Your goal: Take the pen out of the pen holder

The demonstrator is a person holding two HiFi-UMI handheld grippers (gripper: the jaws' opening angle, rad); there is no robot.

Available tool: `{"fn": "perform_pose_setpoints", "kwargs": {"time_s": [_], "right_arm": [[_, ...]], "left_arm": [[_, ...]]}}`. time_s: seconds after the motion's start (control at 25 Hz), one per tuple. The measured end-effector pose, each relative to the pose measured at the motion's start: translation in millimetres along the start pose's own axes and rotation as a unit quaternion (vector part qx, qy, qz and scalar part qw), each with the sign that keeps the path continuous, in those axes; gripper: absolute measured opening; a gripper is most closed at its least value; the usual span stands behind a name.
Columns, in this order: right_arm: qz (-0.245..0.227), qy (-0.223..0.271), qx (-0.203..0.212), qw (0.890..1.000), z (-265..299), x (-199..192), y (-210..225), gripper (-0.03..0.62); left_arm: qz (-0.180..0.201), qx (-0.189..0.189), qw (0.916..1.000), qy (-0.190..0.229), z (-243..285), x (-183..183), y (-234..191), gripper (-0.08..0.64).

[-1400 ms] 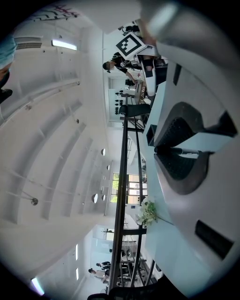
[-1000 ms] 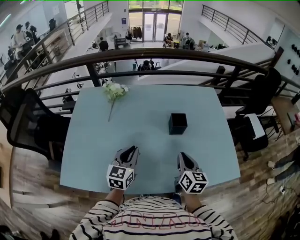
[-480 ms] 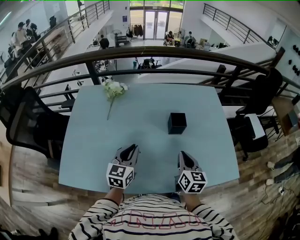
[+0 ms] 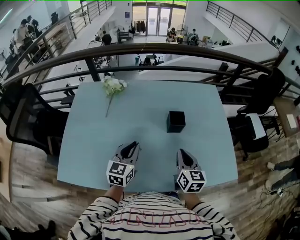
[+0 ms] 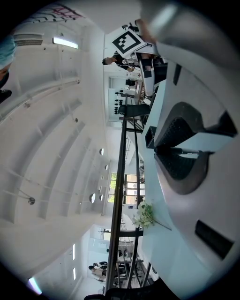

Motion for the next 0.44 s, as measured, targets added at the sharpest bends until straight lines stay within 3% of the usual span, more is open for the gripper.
{"fn": "perform_pose_setpoints", "kwargs": {"time_s": [0.44], "right_arm": [[0.004,-0.006,0.021,1.000,6,4,13,0.026]], "left_arm": [[-0.010,0.011,0.9999,0.001,14,4,8,0.057]]}}
Point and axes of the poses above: the fingertips, and each gripper's own axes: z forward along the fingers, y to its right, x out of its top, the point moved 6 cm from there along -z, backward along the fingers, and after that the axes turned 5 degrees about -y, right-handed, at the moved point
